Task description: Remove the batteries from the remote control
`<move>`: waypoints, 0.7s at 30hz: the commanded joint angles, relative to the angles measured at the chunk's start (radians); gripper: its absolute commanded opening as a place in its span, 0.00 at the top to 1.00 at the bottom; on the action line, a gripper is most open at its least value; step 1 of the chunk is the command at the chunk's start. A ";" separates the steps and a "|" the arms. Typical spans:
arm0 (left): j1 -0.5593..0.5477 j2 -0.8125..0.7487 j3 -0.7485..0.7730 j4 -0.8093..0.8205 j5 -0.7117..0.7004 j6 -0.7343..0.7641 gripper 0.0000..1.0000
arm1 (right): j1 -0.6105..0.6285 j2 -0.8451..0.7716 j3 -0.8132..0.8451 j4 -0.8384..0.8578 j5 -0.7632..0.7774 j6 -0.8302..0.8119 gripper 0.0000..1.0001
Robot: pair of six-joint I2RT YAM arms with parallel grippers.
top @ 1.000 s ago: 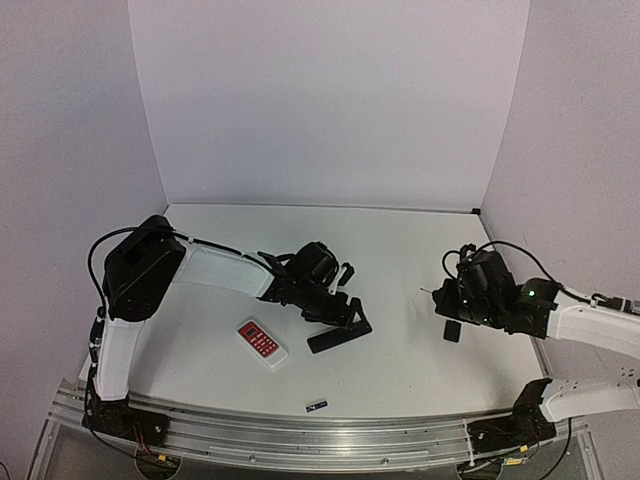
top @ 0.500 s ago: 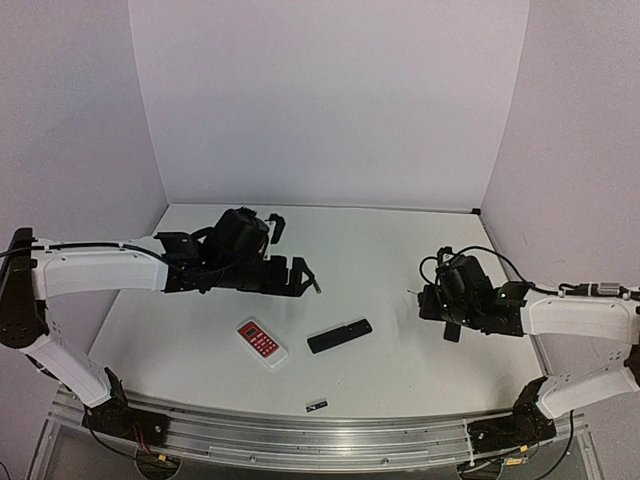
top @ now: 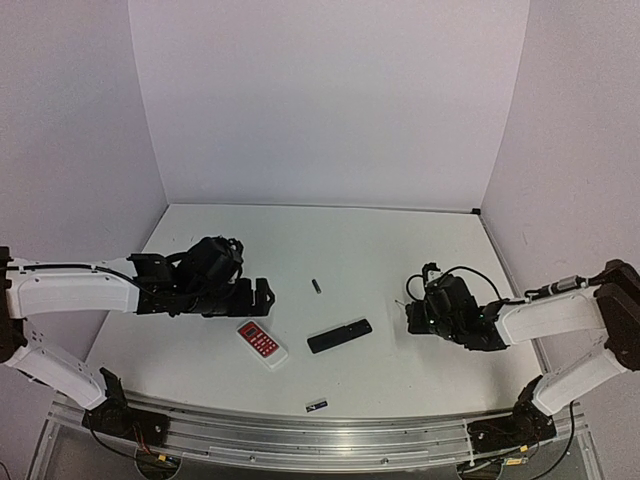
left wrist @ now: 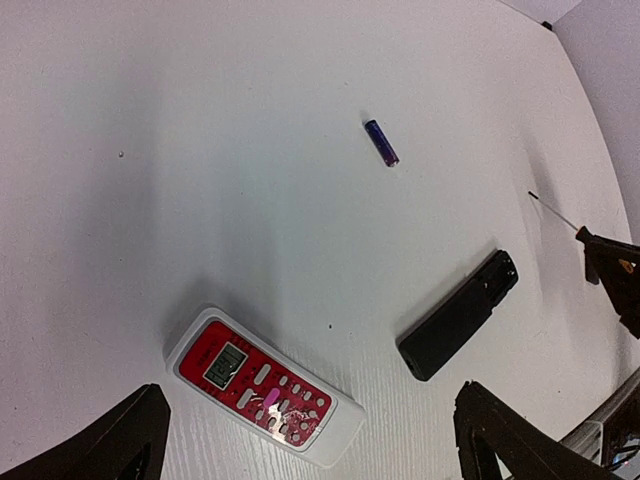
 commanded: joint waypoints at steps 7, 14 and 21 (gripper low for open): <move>0.003 -0.039 -0.033 -0.015 -0.063 -0.049 0.00 | 0.005 0.066 -0.073 0.039 -0.064 0.079 0.88; 0.003 -0.057 -0.093 -0.065 -0.044 -0.133 0.00 | 0.010 0.040 -0.077 0.043 -0.072 0.081 1.00; 0.031 -0.081 -0.215 0.043 0.132 -0.173 0.00 | 0.010 -0.079 -0.029 -0.008 -0.087 0.039 1.00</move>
